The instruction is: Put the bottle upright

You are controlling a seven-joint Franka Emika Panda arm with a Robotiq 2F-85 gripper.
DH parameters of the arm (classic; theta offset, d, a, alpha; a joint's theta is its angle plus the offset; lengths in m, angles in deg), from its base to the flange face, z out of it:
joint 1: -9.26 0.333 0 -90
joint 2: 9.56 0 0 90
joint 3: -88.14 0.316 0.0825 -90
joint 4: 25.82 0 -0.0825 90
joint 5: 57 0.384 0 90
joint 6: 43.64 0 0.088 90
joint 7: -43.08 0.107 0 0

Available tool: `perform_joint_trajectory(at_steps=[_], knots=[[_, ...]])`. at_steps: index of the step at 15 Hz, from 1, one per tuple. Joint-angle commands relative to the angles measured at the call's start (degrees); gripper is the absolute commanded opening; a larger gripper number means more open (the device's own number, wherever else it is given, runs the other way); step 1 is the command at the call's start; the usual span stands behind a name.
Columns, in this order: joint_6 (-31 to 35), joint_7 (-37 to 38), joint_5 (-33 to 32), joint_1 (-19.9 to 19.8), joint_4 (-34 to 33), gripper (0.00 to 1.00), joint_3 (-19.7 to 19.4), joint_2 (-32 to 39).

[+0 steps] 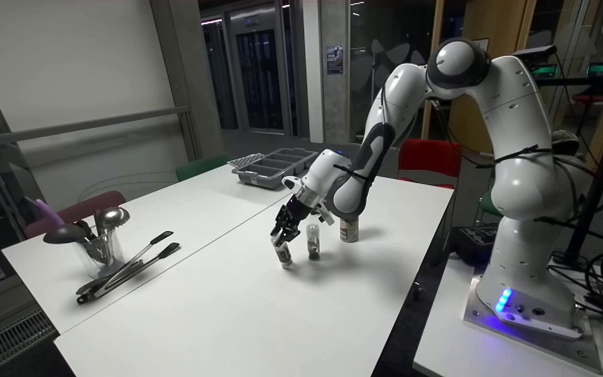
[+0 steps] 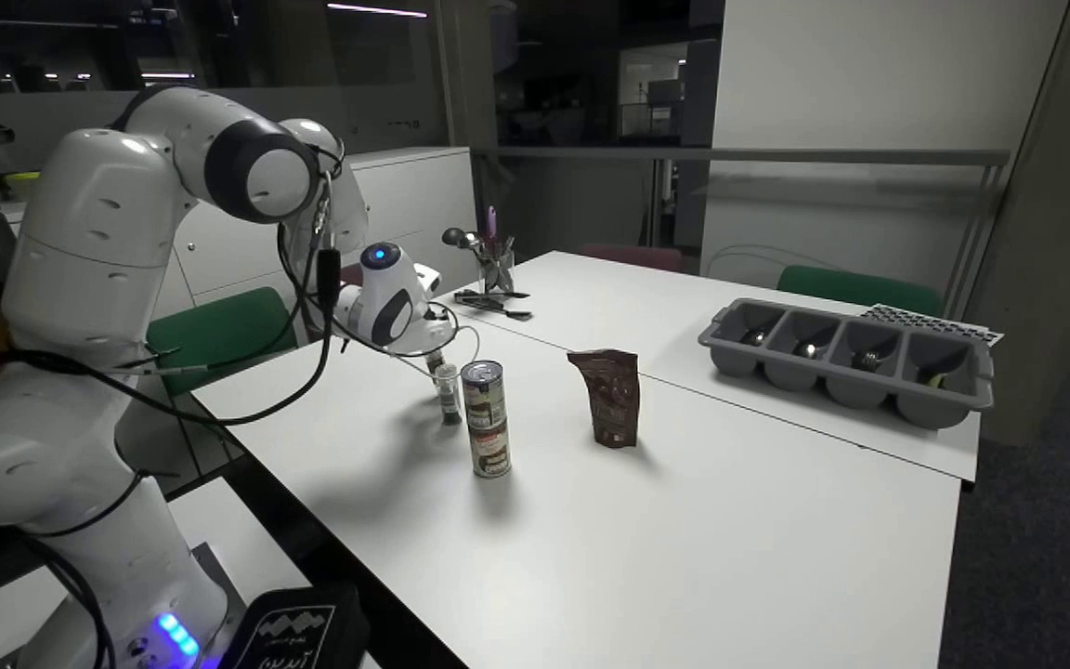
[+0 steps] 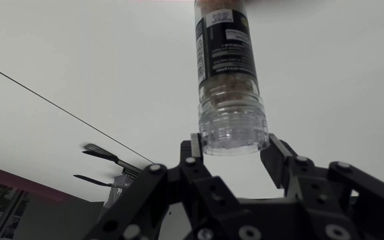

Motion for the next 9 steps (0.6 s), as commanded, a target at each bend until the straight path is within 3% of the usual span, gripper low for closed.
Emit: perform_joint_trajectory(at_steps=[1, 7, 8, 9], knots=[[3.27, -2.39, -4.75, -8.21, 1.83, 0.25, 5.49, 2.32], [2.37, -2.1, -11.11, -15.02, 2.02, 0.25, 9.47, 5.48], [2.23, -2.04, -11.92, -15.7, 2.01, 0.67, 9.88, 5.98], [2.04, -1.97, -12.76, -16.64, 2.14, 0.77, 10.61, 6.36]])
